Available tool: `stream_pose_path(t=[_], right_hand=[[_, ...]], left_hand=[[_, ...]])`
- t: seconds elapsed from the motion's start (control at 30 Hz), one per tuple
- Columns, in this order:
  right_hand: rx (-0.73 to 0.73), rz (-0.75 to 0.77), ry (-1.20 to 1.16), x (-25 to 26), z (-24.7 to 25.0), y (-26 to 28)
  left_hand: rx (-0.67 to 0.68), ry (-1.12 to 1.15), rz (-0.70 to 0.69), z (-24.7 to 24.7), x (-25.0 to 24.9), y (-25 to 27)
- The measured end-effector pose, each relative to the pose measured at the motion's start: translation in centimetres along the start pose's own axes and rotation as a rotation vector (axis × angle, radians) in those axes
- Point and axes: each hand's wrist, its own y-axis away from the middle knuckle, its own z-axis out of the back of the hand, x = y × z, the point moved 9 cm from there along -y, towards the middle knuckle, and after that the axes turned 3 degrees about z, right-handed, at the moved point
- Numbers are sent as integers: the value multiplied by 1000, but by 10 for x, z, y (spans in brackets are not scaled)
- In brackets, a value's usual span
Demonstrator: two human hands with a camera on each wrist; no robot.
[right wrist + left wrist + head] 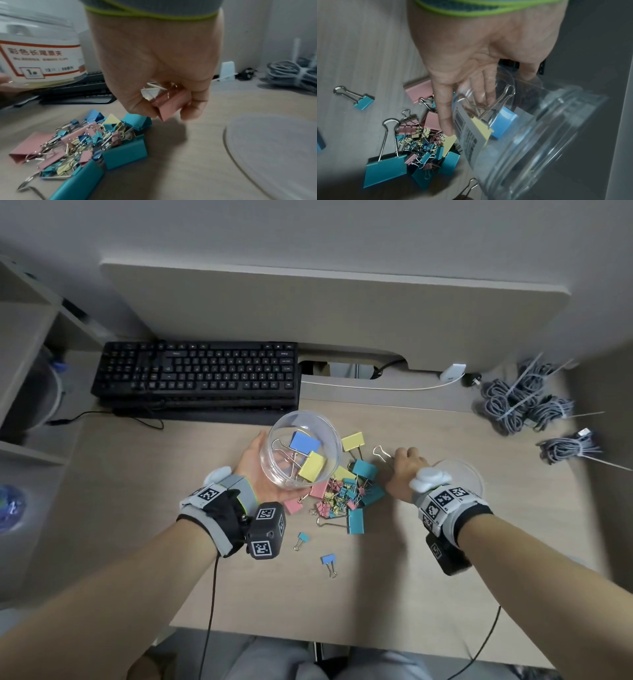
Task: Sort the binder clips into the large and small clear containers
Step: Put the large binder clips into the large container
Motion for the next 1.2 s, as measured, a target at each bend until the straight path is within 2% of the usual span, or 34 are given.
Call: stream_pose_path(t=[0.13,0.33,0.47,0.7,0.8,1.0,1.2], right_hand=[[14,230,56,39,4,-8],[259,427,373,64,-17,-8],[270,380,414,54,-23,-14],[177,129,168,13,-7,-12],[138,83,49,2,5,-9],[29,108,-134,-4,48,3],[-51,235,-335,28,103,28]], left_hand=[[6,25,3,7,-2,4],[-29,31,-7,21,-1,7],[-27,36,10,27,0,4],[-33,24,37,16,5,0],[-27,15,39,9,7,-2],[12,-16,47,-9,7,-6],[12,-24,34,-9,-4,-12]])
